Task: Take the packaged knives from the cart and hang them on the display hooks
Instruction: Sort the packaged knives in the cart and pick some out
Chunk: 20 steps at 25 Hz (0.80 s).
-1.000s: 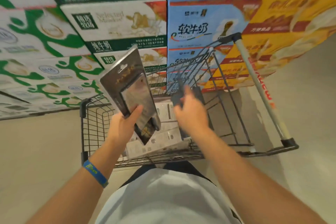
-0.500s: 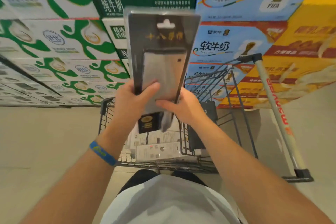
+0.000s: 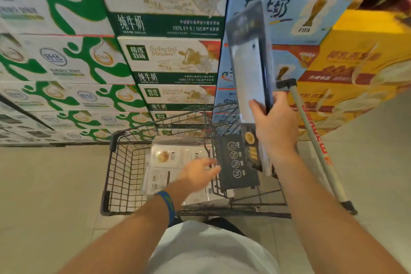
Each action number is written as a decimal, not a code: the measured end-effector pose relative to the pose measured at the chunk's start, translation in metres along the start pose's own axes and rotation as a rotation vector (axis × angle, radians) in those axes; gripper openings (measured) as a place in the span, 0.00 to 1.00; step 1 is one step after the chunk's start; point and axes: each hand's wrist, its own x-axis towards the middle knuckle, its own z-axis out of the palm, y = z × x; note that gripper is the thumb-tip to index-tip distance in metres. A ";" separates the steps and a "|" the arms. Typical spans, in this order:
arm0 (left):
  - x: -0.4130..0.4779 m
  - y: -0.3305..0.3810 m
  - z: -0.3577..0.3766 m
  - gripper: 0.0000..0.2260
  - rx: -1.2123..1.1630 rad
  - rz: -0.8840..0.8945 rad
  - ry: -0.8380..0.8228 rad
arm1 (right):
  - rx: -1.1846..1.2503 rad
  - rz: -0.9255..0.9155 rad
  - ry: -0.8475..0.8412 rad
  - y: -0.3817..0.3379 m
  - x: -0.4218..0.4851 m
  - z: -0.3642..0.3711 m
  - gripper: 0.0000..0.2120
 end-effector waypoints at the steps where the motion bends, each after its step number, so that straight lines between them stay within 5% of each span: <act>1: -0.002 -0.007 0.017 0.19 0.044 0.009 -0.070 | -0.018 0.039 -0.057 0.009 -0.011 0.009 0.12; 8: -0.012 -0.035 0.009 0.16 -0.120 0.085 -0.145 | -0.427 0.407 -0.775 0.074 -0.078 0.103 0.18; 10: -0.019 -0.047 -0.006 0.15 -0.241 0.100 -0.084 | -0.461 0.501 -0.854 0.083 -0.081 0.116 0.18; 16: -0.024 -0.111 -0.040 0.11 -0.361 -0.027 0.036 | -0.407 0.537 -0.734 0.066 -0.069 0.115 0.21; 20: -0.006 -0.161 -0.049 0.07 -0.463 -0.261 0.065 | 0.032 0.322 -0.013 -0.001 -0.082 0.109 0.09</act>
